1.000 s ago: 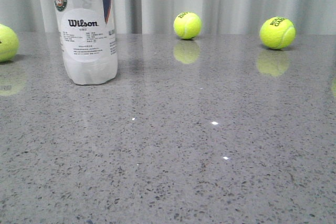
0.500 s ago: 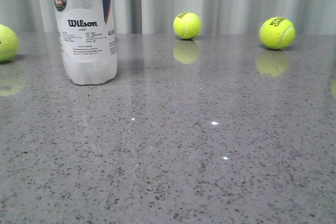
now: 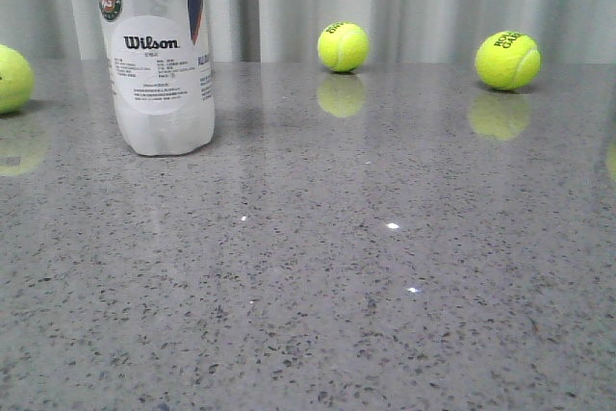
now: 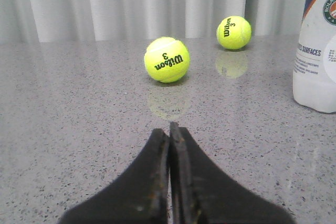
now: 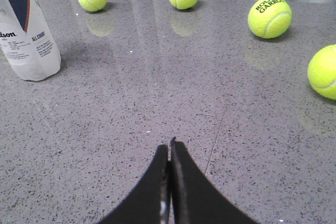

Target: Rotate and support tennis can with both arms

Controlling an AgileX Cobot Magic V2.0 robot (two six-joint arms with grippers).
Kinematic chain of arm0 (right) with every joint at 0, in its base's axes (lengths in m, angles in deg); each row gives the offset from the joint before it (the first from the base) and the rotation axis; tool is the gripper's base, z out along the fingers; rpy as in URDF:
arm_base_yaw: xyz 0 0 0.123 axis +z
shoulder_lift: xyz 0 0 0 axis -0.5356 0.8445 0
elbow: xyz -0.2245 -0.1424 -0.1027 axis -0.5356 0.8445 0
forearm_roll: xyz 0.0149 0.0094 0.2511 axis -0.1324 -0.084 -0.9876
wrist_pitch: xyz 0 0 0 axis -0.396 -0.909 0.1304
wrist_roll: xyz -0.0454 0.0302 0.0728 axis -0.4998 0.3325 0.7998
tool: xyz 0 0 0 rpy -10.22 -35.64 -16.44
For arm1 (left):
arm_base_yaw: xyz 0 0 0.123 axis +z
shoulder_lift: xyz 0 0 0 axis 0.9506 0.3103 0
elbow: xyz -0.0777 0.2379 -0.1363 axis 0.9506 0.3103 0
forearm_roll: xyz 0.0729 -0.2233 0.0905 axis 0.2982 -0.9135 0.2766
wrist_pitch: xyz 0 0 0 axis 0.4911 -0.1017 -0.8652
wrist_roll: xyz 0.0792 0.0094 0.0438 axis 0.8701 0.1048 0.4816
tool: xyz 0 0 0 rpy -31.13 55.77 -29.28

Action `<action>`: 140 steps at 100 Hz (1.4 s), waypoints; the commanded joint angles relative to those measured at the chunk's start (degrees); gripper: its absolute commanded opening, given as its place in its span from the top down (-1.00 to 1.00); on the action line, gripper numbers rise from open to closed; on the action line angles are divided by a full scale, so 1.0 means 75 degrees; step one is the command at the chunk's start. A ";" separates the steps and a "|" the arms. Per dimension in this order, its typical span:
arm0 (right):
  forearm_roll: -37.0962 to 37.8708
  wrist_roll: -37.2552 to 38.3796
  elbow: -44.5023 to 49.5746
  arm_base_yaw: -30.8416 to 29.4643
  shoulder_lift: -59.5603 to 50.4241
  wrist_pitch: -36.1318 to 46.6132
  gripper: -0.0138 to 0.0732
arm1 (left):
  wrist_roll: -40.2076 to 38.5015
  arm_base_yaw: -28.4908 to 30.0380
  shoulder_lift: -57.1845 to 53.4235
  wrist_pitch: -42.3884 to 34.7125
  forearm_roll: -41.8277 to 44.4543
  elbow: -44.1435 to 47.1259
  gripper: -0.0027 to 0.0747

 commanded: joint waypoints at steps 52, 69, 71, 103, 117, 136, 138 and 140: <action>0.2453 0.0692 0.0709 -0.0938 -0.0184 0.3511 0.81 | -0.0070 0.0027 -0.0291 -0.0592 -0.0050 0.0351 0.98; 0.2983 0.1768 0.1564 -0.1674 -0.0827 0.3643 0.81 | -0.0070 0.0027 -0.0291 -0.0592 -0.0050 0.0351 0.98; 0.3001 0.1826 0.1636 -0.1715 -0.0894 0.3643 0.81 | -0.0070 0.0027 -0.0291 -0.0592 -0.0050 0.0351 0.99; 0.3069 0.2304 0.2856 -0.1964 -0.2505 0.3183 0.81 | -0.0070 0.0027 -0.0291 -0.0592 -0.0050 0.0351 0.99; 0.3069 0.2304 0.2856 -0.1971 -0.2472 0.3456 0.81 | -0.0070 0.0027 -0.0291 -0.0592 -0.0050 0.0351 0.99; 0.3069 0.2304 0.2856 -0.1971 -0.2472 0.3584 0.81 | -0.0070 0.0027 -0.0291 -0.0592 -0.0050 0.0351 0.99; 0.3069 0.2304 0.2856 -0.1971 -0.2472 0.3584 0.81 | -0.0070 0.0027 -0.0291 -0.0592 -0.0050 0.0351 0.99; 0.3069 0.2304 0.2856 -0.1971 -0.2472 0.3584 0.81 | -0.0070 0.0027 -0.0291 -0.0592 -0.0050 0.0351 0.99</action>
